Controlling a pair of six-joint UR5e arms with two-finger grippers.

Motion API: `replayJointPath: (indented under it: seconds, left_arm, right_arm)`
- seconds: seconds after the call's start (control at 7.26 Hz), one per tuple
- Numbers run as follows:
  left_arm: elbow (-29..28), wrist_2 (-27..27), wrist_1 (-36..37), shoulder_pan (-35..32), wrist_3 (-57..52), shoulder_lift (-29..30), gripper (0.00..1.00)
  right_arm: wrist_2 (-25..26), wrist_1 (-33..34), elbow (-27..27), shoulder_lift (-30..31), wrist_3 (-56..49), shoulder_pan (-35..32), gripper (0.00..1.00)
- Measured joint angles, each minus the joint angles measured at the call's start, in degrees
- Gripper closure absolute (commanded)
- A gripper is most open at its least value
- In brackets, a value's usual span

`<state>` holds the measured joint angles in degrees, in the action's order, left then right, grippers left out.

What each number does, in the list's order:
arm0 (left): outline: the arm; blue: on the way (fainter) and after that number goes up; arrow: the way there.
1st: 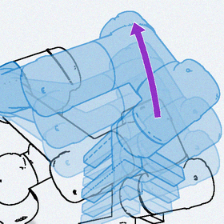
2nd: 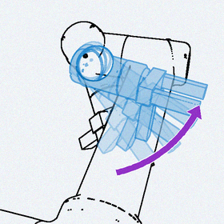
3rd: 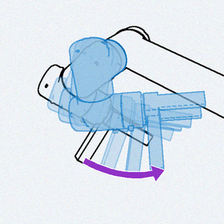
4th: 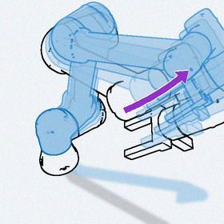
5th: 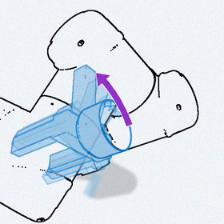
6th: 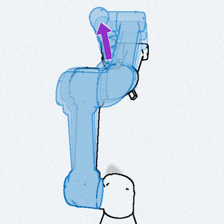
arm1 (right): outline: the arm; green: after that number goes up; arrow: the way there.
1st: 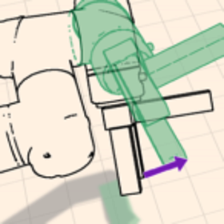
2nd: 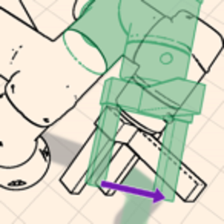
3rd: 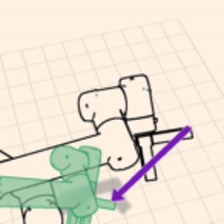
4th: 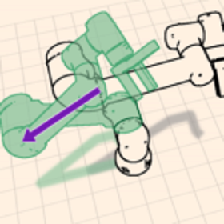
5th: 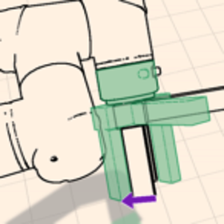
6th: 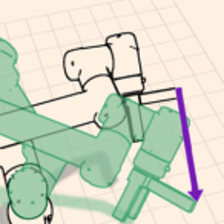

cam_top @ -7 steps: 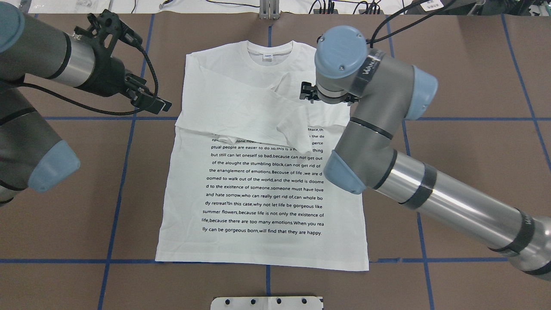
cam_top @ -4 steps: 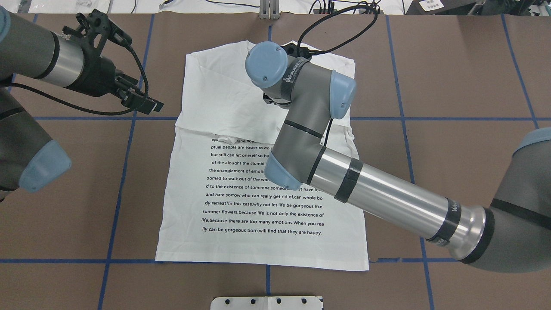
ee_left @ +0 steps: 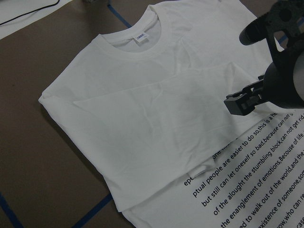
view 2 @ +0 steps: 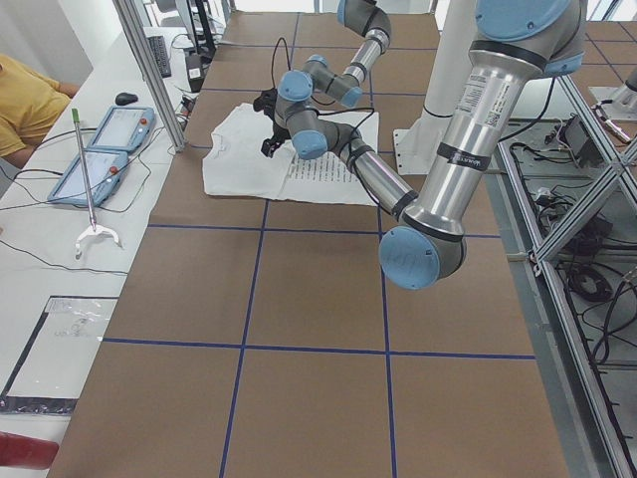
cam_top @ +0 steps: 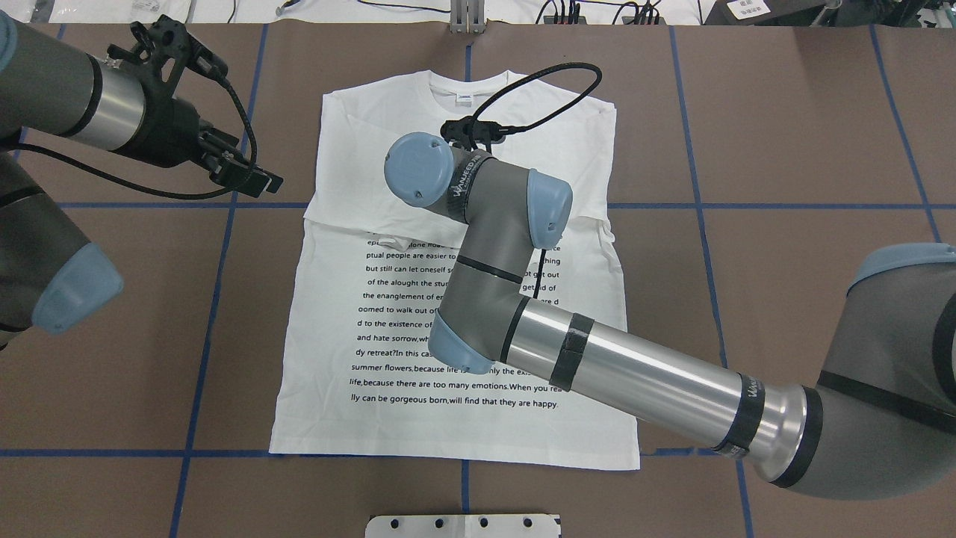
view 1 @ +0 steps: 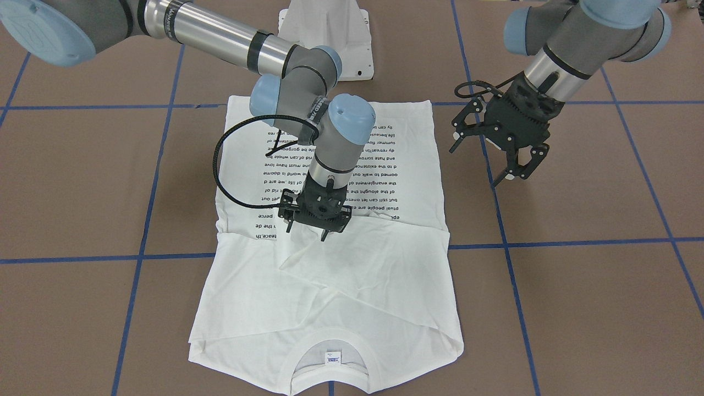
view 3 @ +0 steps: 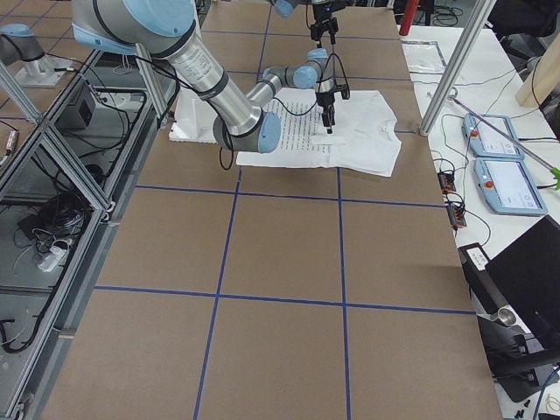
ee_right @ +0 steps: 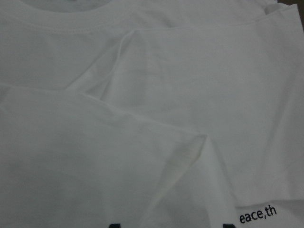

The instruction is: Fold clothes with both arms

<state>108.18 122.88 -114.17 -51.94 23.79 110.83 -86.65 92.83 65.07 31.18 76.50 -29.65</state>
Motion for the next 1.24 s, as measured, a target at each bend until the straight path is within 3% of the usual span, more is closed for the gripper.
replayJointPath:
  seconds: [0.83, 0.96, 1.1, 1.24]
  left_arm:
    - [0.0, -0.2, -0.2, 0.1, 1.1, 0.0, 0.0]
    - [0.0, -0.2, -0.3, 0.1, 1.5, 0.0, 0.0]
    - [0.0, -0.2, -0.4, 0.1, 1.6, 0.0, 0.0]
    - [0.0, -0.2, -0.5, 0.1, 1.7, 0.0, 0.0]
  right_arm:
    - [1.3, -3.4, -2.8, -0.9, 0.1, 0.6, 0.58]
    - [1.4, -3.3, -2.8, -0.9, 0.1, 0.8, 0.68]
    - [1.4, -3.3, -2.8, -0.9, 0.2, 0.9, 0.87]
    - [1.4, -3.3, -2.8, -0.9, 0.3, 0.9, 0.98]
